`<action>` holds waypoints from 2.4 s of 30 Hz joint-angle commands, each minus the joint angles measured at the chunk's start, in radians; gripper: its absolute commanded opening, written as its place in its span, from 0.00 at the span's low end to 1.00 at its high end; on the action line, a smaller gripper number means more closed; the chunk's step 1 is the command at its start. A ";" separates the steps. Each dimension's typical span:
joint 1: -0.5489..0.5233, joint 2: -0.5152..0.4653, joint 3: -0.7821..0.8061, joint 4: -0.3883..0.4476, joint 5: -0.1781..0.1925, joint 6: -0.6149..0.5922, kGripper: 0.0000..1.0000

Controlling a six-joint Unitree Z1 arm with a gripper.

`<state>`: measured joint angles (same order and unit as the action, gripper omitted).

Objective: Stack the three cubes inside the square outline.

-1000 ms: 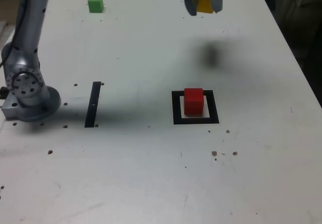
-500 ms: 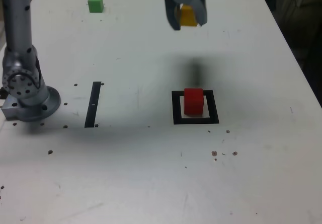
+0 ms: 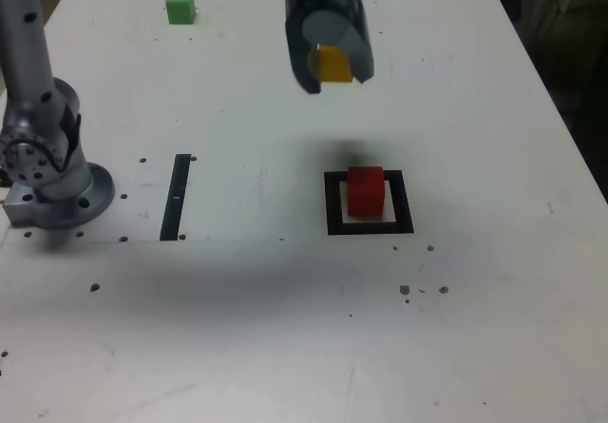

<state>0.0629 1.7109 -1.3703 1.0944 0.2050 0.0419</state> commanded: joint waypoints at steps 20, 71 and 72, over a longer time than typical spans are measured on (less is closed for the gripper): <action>-0.278 0.035 0.013 0.024 0.022 -0.266 0.33; -0.393 0.192 -0.037 -0.037 0.035 -0.359 0.34; -0.393 0.192 -0.035 -0.038 0.034 -0.359 0.34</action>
<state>-0.3328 1.8977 -1.4092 1.0602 0.2402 -0.3165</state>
